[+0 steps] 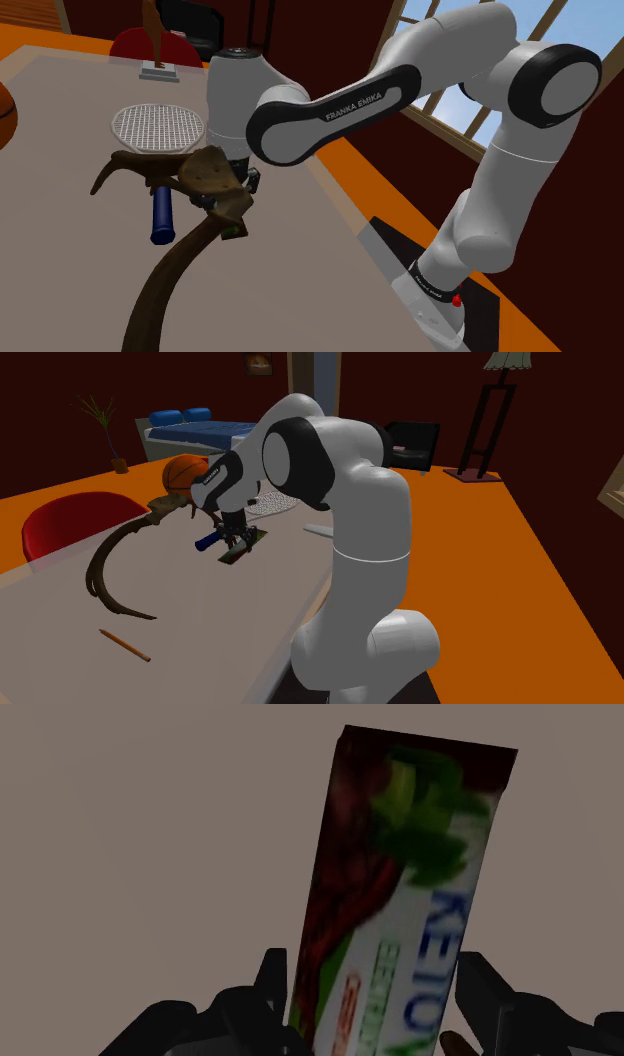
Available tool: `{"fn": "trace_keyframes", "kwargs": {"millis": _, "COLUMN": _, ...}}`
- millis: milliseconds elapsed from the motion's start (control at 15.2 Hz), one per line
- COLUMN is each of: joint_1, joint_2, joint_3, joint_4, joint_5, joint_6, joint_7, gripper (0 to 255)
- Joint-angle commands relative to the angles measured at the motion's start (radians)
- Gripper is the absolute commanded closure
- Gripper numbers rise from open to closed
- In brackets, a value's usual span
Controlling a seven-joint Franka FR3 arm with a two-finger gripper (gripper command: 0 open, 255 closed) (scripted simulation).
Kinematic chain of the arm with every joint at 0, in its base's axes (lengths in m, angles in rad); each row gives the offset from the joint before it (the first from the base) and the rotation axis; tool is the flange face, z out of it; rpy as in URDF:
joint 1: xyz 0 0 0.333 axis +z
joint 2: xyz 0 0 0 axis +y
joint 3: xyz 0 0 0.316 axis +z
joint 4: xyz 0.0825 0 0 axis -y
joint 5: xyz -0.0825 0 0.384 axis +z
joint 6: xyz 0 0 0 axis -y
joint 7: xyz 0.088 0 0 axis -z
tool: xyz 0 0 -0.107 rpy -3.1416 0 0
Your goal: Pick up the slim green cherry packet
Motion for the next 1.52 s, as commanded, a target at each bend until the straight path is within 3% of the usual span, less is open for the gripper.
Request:
{"fn": "trace_keyframes", "kwargs": {"millis": 0, "joint_1": 0.000, "joint_2": 0.001, "joint_3": 0.000, "joint_4": -0.001, "joint_5": -0.001, "joint_6": 0.002, "joint_7": 0.000, "gripper": 255}}
{"fn": "trace_keyframes", "kwargs": {"millis": 528, "joint_1": 0.000, "joint_2": -0.001, "joint_3": 0.000, "joint_4": -0.003, "joint_5": 0.000, "joint_6": 0.002, "joint_7": 0.000, "gripper": 255}}
{"fn": "trace_keyframes", "kwargs": {"millis": 1452, "joint_1": -0.010, "joint_2": -0.077, "joint_3": 0.009, "joint_4": 0.105, "joint_5": 0.051, "joint_6": -0.170, "joint_7": -0.037, "gripper": 255}}
